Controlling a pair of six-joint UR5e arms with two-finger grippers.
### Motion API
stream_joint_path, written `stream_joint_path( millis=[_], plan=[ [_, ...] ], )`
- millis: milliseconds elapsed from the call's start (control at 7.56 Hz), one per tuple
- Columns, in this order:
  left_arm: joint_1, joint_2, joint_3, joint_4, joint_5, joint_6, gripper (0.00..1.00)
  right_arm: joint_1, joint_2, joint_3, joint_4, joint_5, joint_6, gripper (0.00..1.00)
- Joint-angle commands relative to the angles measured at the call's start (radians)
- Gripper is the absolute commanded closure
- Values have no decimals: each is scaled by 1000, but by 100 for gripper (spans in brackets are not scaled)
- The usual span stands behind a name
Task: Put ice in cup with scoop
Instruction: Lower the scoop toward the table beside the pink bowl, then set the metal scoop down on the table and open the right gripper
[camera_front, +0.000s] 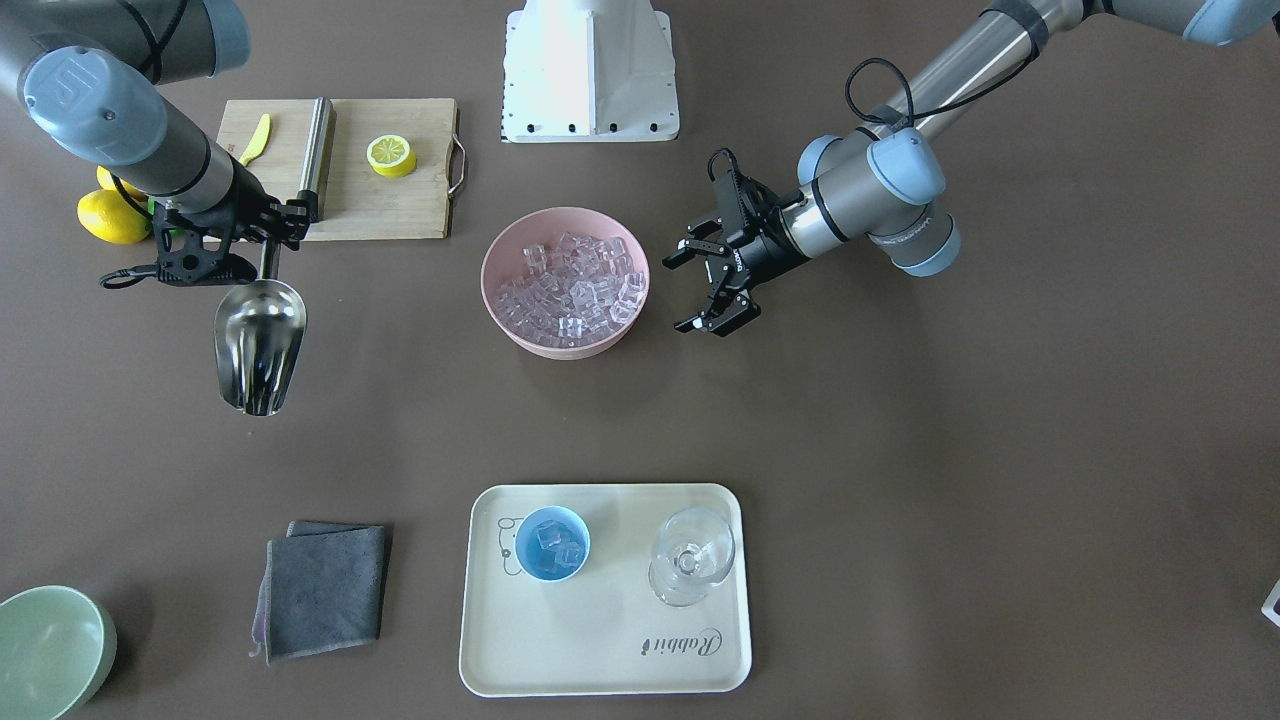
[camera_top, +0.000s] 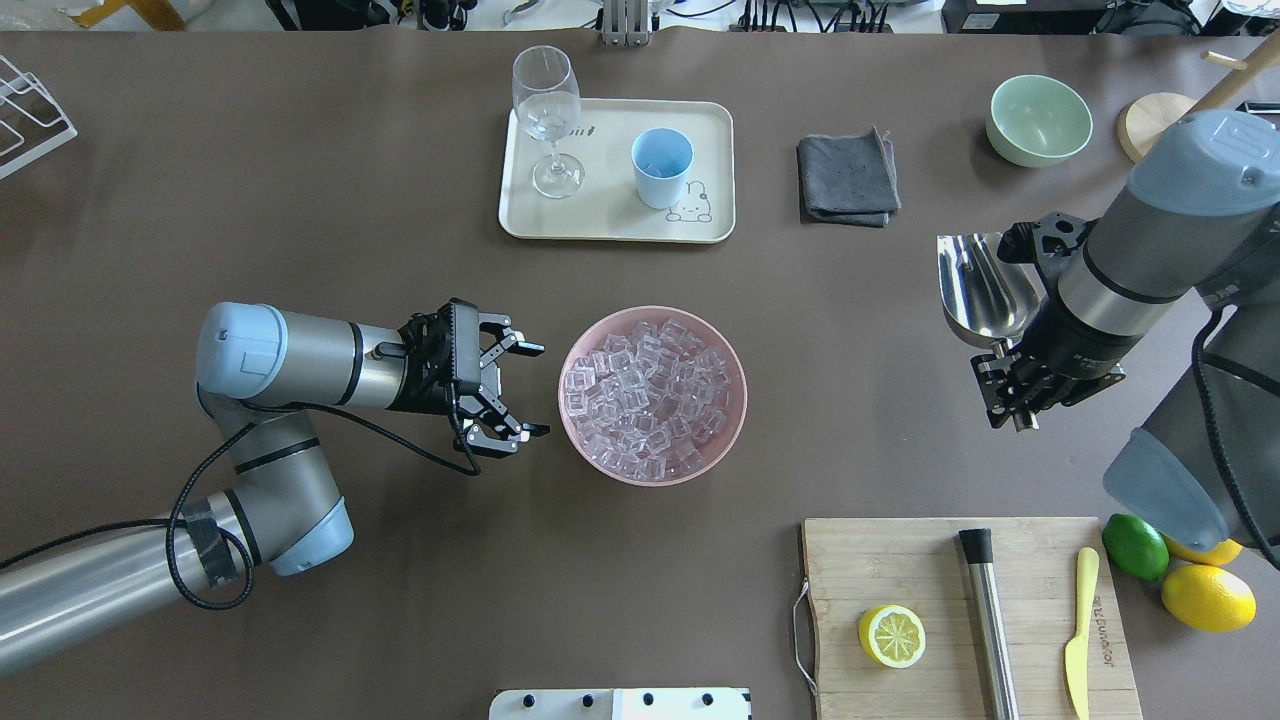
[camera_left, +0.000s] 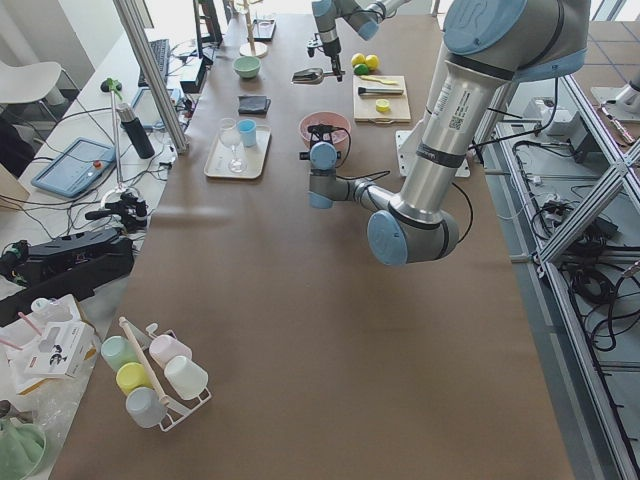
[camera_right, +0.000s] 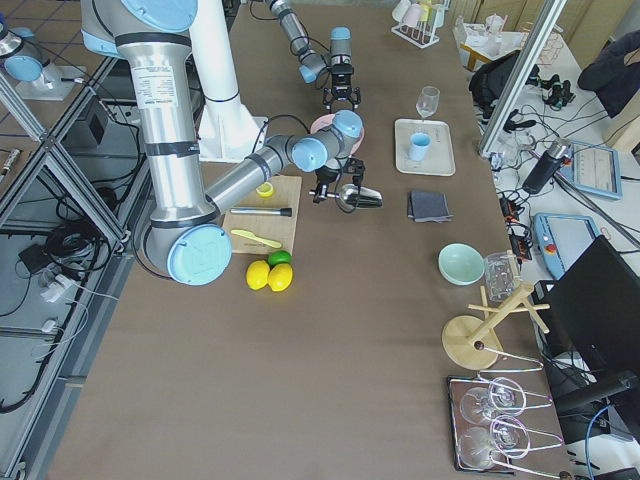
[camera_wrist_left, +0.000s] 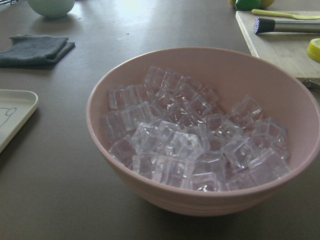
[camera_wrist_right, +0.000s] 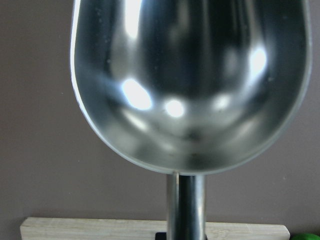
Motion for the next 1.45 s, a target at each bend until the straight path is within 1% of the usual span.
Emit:
stream_joint_path(
  millis=[0, 132, 264, 793, 925, 1058, 1322],
  plan=[
    [-14, 2, -2, 1, -9, 1, 2, -62, -53, -40, 139, -3, 65, 100],
    [-15, 3, -5, 1, -9, 1, 2, -67, -79, -66, 237, -4, 111, 100],
    [-15, 6, -8, 2, -9, 1, 2, -70, -78, -93, 286, -6, 139, 100],
    [-11, 6, -9, 2, -9, 1, 2, -76, -48, -121, 287, -20, 145, 100],
    [-10, 6, -9, 5, -34, 1, 2, -76, -48, -123, 287, -20, 145, 100],
    [-10, 12, -9, 8, -79, 0, 2, -78, -47, -124, 287, -20, 145, 100],
    [-13, 14, -9, 8, -72, 0, 2, -78, -44, -132, 287, -18, 145, 100]
  ],
)
